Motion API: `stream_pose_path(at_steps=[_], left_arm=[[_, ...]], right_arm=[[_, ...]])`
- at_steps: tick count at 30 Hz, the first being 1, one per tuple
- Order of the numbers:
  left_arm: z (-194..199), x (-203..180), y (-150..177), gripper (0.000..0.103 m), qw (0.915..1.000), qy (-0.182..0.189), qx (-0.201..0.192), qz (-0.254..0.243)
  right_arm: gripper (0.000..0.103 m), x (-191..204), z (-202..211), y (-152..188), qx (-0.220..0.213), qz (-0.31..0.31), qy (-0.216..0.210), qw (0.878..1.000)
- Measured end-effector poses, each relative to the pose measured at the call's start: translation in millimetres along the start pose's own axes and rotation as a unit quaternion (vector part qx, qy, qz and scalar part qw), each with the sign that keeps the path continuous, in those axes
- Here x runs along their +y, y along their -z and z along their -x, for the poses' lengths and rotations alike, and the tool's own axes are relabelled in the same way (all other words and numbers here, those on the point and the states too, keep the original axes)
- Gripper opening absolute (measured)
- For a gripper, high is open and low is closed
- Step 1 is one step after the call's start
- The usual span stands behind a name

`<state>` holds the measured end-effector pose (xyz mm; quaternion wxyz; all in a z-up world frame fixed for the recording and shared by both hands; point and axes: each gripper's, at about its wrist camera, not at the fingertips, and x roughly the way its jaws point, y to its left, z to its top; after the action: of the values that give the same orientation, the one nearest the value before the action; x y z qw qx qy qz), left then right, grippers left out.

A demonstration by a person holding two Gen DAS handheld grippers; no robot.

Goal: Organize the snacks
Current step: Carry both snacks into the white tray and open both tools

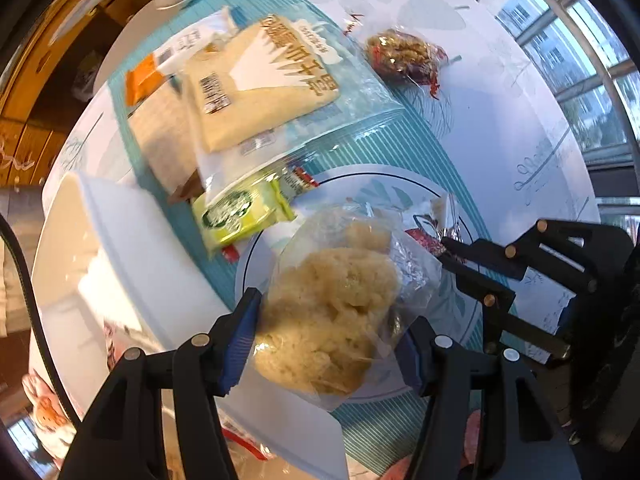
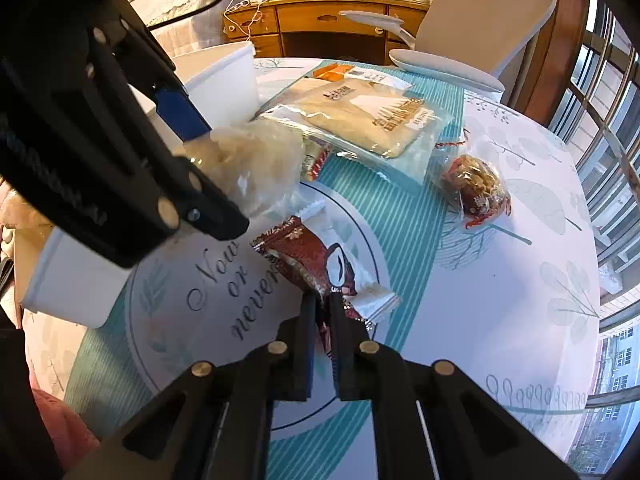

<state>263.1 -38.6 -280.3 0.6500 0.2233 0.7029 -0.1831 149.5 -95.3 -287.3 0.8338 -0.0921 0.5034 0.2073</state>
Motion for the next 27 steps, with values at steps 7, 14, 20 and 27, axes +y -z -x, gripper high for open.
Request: stream_pose_path(at_steps=[7, 14, 20, 27], left_arm=[[27.0, 19.5, 18.8, 0.06, 0.9986, 0.027, -0.011, 0.045], [55.4, 24.8, 59.3, 0.06, 0.9937, 0.063, -0.047, 0.08], [86.0, 33.1, 94.1, 0.06, 0.9885, 0.083, -0.079, 0.099], [106.7, 65.0, 138.6, 0.06, 0.9808, 0.096, -0.11, 0.129]], right_arm=[[0.003, 12.5, 18.0, 1.7, -0.002, -0.028, -0.007, 1.0], [0.003, 33.4, 43.2, -0.2, -0.005, -0.07, -0.028, 0.997], [0.003, 53.9, 67.9, -9.5, -0.018, -0.1, -0.036, 0.994], [0.003, 85.9, 93.1, -27.0, -0.038, -0.111, -0.047, 0.992]])
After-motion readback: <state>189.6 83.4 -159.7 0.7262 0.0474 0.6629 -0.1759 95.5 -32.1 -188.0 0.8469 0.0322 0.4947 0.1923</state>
